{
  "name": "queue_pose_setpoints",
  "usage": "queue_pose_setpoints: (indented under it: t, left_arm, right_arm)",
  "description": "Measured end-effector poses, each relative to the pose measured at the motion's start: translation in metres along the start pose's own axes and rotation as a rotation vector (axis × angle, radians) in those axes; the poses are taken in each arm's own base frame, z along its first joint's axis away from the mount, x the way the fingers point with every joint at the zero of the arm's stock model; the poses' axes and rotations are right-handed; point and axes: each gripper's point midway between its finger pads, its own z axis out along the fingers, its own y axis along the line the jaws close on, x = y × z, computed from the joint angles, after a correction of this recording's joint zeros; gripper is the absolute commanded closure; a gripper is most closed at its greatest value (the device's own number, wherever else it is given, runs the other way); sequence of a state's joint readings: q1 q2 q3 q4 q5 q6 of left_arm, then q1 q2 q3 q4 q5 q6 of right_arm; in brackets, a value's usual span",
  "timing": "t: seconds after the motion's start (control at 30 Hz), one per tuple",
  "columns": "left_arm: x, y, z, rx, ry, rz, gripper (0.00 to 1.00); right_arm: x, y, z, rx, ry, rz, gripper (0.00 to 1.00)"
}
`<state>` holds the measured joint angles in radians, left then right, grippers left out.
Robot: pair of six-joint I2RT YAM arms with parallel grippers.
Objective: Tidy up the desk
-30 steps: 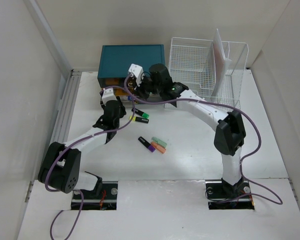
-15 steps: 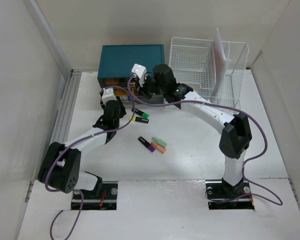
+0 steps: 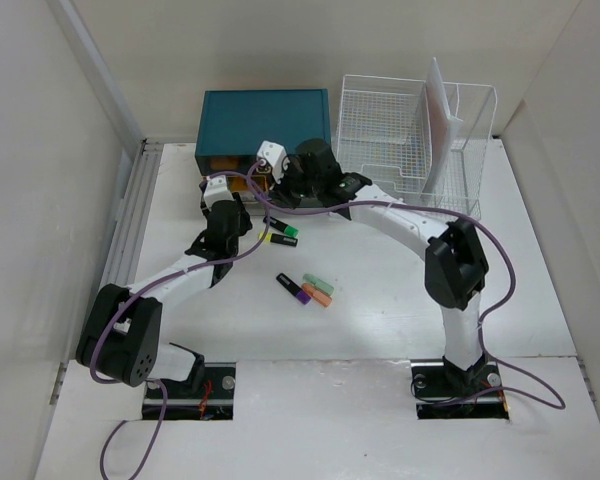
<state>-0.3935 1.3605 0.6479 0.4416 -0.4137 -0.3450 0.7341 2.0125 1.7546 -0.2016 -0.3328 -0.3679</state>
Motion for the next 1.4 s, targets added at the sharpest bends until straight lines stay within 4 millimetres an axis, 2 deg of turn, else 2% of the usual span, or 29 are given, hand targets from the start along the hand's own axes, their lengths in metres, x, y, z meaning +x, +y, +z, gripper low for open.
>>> queue_pose_setpoints:
  t: [0.23, 0.57, 0.7, 0.9, 1.0, 1.13, 1.3, 1.4]
  left_arm:
    - [0.0, 0.0, 0.0, 0.003, 0.001, 0.0, 0.93]
    - [0.0, 0.0, 0.001, 0.003, 0.001, 0.002, 0.93]
    - [0.0, -0.001, 0.002, 0.004, -0.001, 0.001, 0.93]
    - [0.0, -0.001, 0.004, 0.002, -0.007, 0.002, 0.93]
    - [-0.002, -0.002, 0.008, -0.002, -0.009, 0.006, 0.93]
    - [-0.007, -0.004, 0.017, 0.003, -0.007, 0.005, 0.93]
    - [-0.015, -0.009, 0.035, -0.01, -0.002, 0.01, 0.93]
    - [-0.019, -0.012, 0.046, -0.013, 0.005, 0.011, 0.93]
  right_arm:
    - [0.006, 0.0, 0.007, -0.006, 0.011, 0.005, 1.0]
    - [0.017, -0.005, 0.031, -0.015, 0.024, 0.011, 1.0]
    - [0.011, -0.012, 0.034, -0.004, 0.009, 0.009, 1.0]
    - [0.011, -0.011, 0.033, -0.003, 0.007, 0.007, 1.0]
    - [0.021, -0.009, 0.018, 0.022, 0.038, 0.002, 0.98]
    - [0.029, -0.004, -0.022, 0.061, 0.077, -0.013, 0.98]
    - [0.01, -0.008, -0.088, 0.116, 0.029, -0.031, 0.98]
    - [-0.002, -0.013, -0.117, 0.146, -0.02, -0.037, 0.98]
